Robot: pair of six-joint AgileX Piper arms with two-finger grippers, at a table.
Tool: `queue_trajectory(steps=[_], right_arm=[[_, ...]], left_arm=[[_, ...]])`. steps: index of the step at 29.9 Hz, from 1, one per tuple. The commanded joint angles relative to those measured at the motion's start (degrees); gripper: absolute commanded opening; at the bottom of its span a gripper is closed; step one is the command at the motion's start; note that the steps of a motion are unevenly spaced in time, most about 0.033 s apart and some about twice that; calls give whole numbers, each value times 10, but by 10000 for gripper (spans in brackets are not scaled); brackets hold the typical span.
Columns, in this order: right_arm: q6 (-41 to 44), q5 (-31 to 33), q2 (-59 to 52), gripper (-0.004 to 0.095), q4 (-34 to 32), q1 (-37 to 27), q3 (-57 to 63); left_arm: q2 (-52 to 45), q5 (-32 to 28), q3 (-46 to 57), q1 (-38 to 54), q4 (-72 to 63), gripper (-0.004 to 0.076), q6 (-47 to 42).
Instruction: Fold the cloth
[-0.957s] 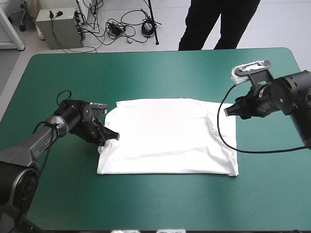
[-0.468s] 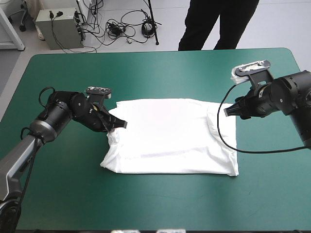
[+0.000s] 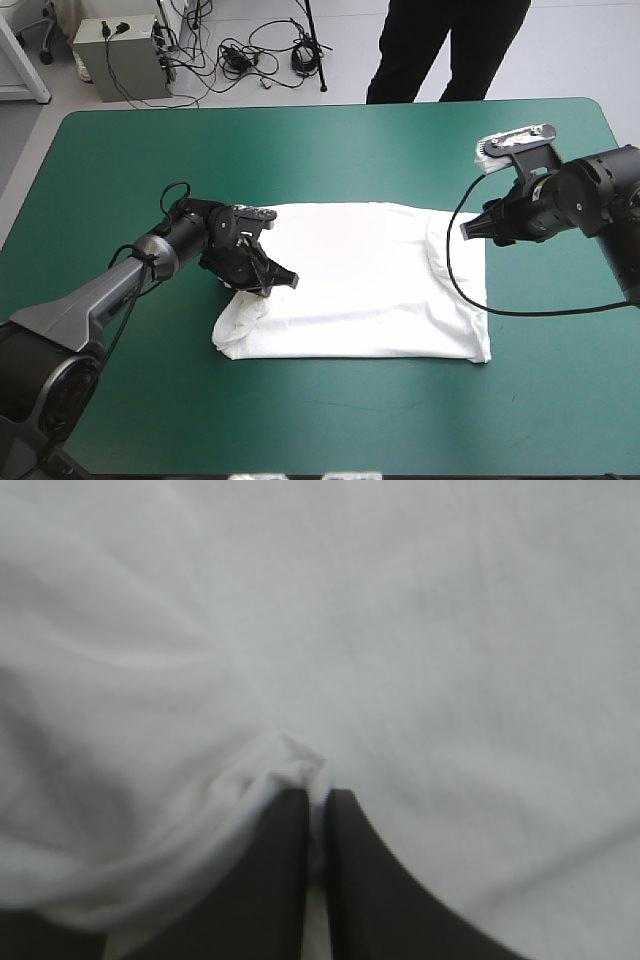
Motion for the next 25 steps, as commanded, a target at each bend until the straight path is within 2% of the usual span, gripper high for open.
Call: queue_trajectory(steps=[1,5,8,16,19,25], right_arm=[[1,-18,-17,496,-4,0,-14],[1,-18,-17,496,-4,0,-14],[1,-18,-17,496,-4,0,-14],[-2,-18,-17,496,-4,0,-15],[-2,-18,-22,496,-4,0,-15],[2,-12,-37,496,-15,0,-15]], left_arm=[[-5,-13,-13,-4,-9,-9,-1],[-1,-7,-14,-4,-5,-7,2],[-17,-2,-16,-4,-10,35,13],[-89,42,-16,-4,15,370,14],[-111,62,-16,-4,17,452,14],[-169,119,-16,-4,41,463,-1]])
